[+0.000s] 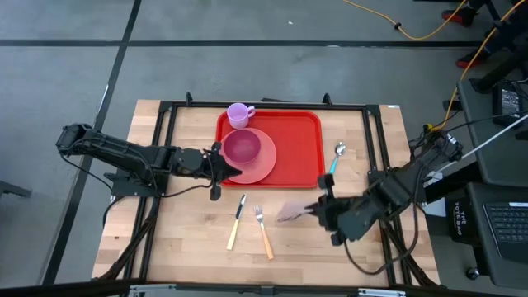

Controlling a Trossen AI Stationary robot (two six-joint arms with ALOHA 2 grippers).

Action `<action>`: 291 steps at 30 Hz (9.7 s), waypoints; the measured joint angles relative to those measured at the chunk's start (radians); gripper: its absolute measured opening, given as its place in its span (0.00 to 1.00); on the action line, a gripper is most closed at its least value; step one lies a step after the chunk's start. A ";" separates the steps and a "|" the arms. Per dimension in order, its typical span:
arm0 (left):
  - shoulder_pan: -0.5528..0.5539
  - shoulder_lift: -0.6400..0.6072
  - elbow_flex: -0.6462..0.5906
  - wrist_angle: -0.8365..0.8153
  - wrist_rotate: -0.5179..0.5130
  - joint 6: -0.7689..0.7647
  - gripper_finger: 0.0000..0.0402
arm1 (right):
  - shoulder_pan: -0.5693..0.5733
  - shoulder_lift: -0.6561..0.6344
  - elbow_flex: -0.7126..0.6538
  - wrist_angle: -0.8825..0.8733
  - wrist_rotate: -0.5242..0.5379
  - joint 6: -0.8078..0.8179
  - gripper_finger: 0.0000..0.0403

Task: Set up tray
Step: Put the brown napkin on the top right of the orange tray, then put the orange fork on the brown napkin

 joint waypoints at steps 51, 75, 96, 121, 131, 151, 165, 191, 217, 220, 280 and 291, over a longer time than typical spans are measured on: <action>0.003 0.000 0.000 0.070 -0.013 0.087 0.02 | -1.109 -0.274 -0.442 0.477 -0.741 -1.008 0.06; 0.003 0.000 0.000 0.060 -0.013 0.114 0.02 | -1.374 -0.032 -0.442 0.606 -0.990 -1.164 0.06; 0.003 0.000 0.000 0.039 -0.013 0.076 0.02 | -1.335 0.093 -0.442 0.324 -1.053 -1.085 0.06; 0.003 0.000 0.000 0.039 -0.013 0.076 0.02 | -1.205 0.130 -0.442 0.199 -0.925 -1.080 0.06; 0.003 0.000 0.000 0.039 -0.013 0.076 0.01 | -1.168 0.133 -0.442 0.195 -0.920 -1.055 0.09; 0.003 0.000 0.000 0.039 -0.009 0.053 0.02 | -1.166 0.133 -0.442 0.196 -0.909 -0.970 0.13; 0.003 0.000 0.000 0.039 -0.009 0.052 0.02 | -1.166 0.133 -0.442 0.201 -0.909 -0.972 0.20; 0.003 0.000 0.000 0.042 -0.012 0.052 0.02 | -1.105 0.133 -0.324 0.092 -0.743 -0.656 0.18; 0.016 -0.011 -0.085 0.020 0.084 0.319 0.01 | -0.672 0.132 -0.193 0.065 -0.405 -0.229 0.02; 0.060 -0.031 -0.184 0.161 0.117 0.322 0.01 | -0.610 0.132 -0.195 0.109 -0.343 -0.142 0.01; 0.254 -0.286 -0.280 0.273 0.496 0.253 0.01 | -0.179 0.859 0.762 -0.344 -0.302 1.119 0.01; 0.254 -0.286 -0.280 0.272 0.496 0.253 0.01 | -0.160 0.881 0.764 -0.331 -0.326 1.172 0.06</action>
